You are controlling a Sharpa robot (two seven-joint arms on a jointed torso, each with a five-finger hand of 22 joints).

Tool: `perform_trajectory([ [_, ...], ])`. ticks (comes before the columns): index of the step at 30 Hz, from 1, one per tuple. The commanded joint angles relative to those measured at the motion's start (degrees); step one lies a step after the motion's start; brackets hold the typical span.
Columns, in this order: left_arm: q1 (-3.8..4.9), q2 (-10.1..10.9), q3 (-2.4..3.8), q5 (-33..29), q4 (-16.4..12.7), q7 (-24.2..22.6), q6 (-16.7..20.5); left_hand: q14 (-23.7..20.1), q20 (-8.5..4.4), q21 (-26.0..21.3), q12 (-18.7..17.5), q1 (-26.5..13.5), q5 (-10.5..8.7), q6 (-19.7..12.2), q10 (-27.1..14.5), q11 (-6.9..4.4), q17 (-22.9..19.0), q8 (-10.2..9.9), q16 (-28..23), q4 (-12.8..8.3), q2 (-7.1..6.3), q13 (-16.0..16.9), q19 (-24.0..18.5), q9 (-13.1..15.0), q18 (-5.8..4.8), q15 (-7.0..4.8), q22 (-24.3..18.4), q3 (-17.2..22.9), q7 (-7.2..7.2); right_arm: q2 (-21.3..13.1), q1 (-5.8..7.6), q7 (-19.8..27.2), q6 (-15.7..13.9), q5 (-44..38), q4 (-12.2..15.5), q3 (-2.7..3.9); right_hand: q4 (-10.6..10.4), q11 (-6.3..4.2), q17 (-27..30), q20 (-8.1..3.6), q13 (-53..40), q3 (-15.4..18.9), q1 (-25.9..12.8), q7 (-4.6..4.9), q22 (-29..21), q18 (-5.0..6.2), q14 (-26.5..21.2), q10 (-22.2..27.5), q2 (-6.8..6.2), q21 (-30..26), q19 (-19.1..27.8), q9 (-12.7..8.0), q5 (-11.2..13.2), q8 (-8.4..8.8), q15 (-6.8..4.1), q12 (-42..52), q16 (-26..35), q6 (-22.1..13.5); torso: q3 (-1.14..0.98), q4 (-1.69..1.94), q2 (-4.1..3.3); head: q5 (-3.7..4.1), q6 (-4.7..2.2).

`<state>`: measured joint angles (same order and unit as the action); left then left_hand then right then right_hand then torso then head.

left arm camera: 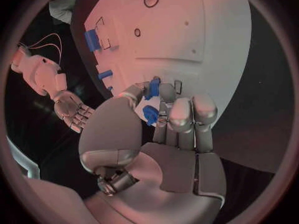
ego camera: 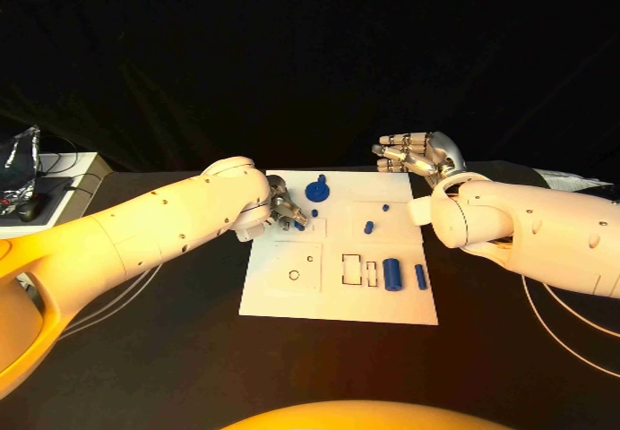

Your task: Assemble the parts on the task board

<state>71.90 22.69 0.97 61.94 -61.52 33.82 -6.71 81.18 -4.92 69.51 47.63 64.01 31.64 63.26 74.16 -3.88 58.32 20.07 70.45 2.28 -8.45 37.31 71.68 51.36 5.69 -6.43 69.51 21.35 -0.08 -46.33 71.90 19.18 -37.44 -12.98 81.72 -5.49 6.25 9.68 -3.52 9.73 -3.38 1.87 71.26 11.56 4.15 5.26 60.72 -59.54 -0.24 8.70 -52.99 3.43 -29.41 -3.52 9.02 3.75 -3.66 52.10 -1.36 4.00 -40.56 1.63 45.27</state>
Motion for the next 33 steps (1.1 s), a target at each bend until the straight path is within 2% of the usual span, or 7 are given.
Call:
perform_trajectory([
  [1, 0.05, 0.03, 0.01, 0.36, -0.22, -0.12, -0.91, 0.20, -0.05, 0.03, -0.35, 1.95, 0.30, 0.93, 0.55, -0.78, -0.09, 0.25, 0.39, -7.79, 1.51, 0.05, 0.24, 0.05, -0.98, -0.16, 0.07, 7.67, -0.40, 0.04, -0.04, 0.46, 0.90, -0.16, 0.02, 0.02, 0.07, 0.00, 0.07, -0.12, 0.07, -0.41, -0.07, 0.33, -0.08, -0.47, -0.53, -0.29, 0.09, 0.21, 0.41, -0.06, -0.33, 0.25, 0.03, -0.39, 0.18, 0.24, 0.02, 0.02, 0.03, 0.01, 0.11],
  [12, 0.03, 0.04, 0.00, 0.43, -0.34, -0.25, -0.89, 0.20, -0.05, 0.03, -0.35, 1.95, 0.30, 0.93, 0.55, -0.78, -0.09, 0.25, 0.39, -7.79, 1.51, 0.05, 0.24, 0.05, -0.98, -0.16, 0.07, 7.67, -0.40, 0.05, -0.08, 0.47, 0.91, -0.15, 0.03, 0.02, 0.14, 0.03, 0.08, -0.11, 0.08, -0.46, -0.13, 0.37, -0.08, -0.47, -0.58, -0.25, 0.09, 0.22, 0.44, -0.06, -0.35, 0.25, 0.05, -0.39, 0.20, 0.16, -0.01, 0.02, 0.01, 0.00, 0.14],
  [21, -0.01, -0.54, -0.04, 0.79, 0.13, -0.36, -1.48, 0.17, 0.01, -0.18, -0.46, 1.96, 0.28, 0.84, 0.51, -0.75, -0.22, 0.25, 0.43, -7.79, 1.55, 0.22, 0.35, 0.25, -0.99, -0.15, 0.46, 7.66, -0.38, 0.19, -0.10, 0.43, 1.01, -0.15, -0.04, 0.02, 0.14, 0.03, 0.08, -0.11, 0.08, -0.46, -0.13, 0.37, -0.08, -0.47, -0.58, -0.25, 0.09, 0.22, 0.44, -0.06, -0.35, 0.25, 0.05, -0.39, 0.20, 0.16, -0.12, -0.10, -0.07, 0.03, 0.20],
  [26, -0.02, -0.70, -0.13, 1.28, 0.27, -0.44, -1.78, 0.12, 0.17, -0.29, -0.60, 2.40, 0.04, 0.77, 0.31, -0.66, -0.43, 0.08, 0.29, -7.84, 1.55, 0.22, 0.34, 0.15, -0.96, -0.07, 0.64, 7.30, -0.27, 0.23, -0.11, 0.41, 1.03, -0.15, -0.08, 0.02, 0.14, 0.03, 0.08, -0.11, 0.08, -0.46, -0.13, 0.37, -0.08, -0.47, -0.58, -0.25, 0.09, 0.22, 0.44, -0.06, -0.35, 0.25, 0.05, -0.39, 0.20, 0.16, -0.09, 0.02, -0.03, 0.11, 0.31],
  [33, -0.01, -0.92, -0.20, 1.56, 0.37, -0.46, -2.16, 0.10, 0.27, -0.37, -0.63, 2.63, -0.09, 0.74, 0.26, -0.63, -0.51, -0.03, 0.22, -7.78, 1.62, 0.23, 0.30, 0.08, -0.91, -0.05, 0.68, 7.14, -0.22, 0.33, -0.15, 0.42, 1.05, -0.14, -0.10, 0.02, 0.14, 0.03, 0.08, -0.11, 0.08, -0.46, -0.13, 0.37, -0.08, -0.47, -0.58, -0.25, 0.09, 0.22, 0.44, -0.06, -0.35, 0.25, 0.05, -0.39, 0.20, 0.16, -0.07, 0.00, -0.03, 0.14, 0.44],
])
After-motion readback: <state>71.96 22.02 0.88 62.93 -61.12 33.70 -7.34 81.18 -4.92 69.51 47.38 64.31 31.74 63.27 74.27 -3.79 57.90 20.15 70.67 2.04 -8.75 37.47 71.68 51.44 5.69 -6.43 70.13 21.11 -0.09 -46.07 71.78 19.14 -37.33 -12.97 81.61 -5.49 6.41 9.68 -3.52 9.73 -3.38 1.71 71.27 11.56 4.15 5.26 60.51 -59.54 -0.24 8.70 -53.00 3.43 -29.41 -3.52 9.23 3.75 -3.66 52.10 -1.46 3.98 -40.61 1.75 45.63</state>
